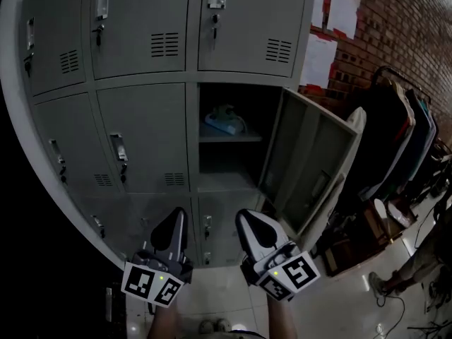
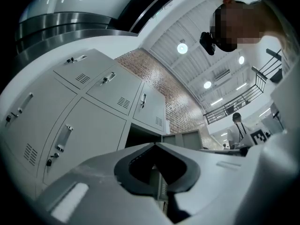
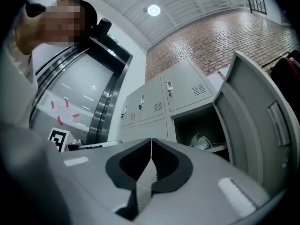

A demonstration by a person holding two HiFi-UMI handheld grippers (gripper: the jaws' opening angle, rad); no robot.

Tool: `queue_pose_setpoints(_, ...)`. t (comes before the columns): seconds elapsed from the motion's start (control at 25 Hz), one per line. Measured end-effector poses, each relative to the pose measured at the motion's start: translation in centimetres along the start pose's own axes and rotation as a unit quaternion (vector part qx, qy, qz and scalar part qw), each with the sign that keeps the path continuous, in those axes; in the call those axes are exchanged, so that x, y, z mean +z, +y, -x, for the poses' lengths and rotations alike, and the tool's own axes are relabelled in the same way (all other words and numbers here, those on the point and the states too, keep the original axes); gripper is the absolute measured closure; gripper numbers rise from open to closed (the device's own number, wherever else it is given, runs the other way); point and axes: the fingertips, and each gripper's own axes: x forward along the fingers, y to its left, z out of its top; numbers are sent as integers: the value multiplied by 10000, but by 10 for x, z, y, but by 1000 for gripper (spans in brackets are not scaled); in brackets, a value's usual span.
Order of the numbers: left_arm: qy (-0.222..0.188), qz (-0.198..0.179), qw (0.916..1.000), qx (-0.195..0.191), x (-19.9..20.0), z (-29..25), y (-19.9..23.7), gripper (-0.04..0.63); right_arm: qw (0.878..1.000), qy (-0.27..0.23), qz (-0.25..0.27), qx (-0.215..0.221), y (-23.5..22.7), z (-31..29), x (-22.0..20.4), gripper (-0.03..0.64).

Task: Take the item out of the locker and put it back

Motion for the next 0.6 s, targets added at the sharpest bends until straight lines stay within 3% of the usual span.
queue_pose_setpoints(0.24, -33, 31, 9998, 188, -11, -20, 26, 592, 9992, 145, 373, 80, -51, -66, -6, 617)
queue_pose_setpoints(0.36, 26, 126, 9996, 267, -20, -26, 39, 592, 9969, 400, 650, -202, -99, -116, -9, 597)
queue_pose_setpoints(0.4, 41, 141, 9995, 269, -22, -28, 42, 592, 9962, 535, 609, -324, -120, -135, -11, 494)
queue_pose_setpoints(0.44, 50, 158, 9995, 268, -23, -30, 44, 592, 9951, 686, 551, -458, -142, -156, -13, 324)
queue_pose_setpoints(0.48, 58, 177, 9995, 268, -25, -32, 47, 592, 9932, 839, 514, -629, -165, -175, -15, 258)
queue_pose_setpoints(0.6, 126, 211, 9993, 292, -33, -34, 53, 592, 9842, 1294, 415, -1136, -223, -215, -27, 241)
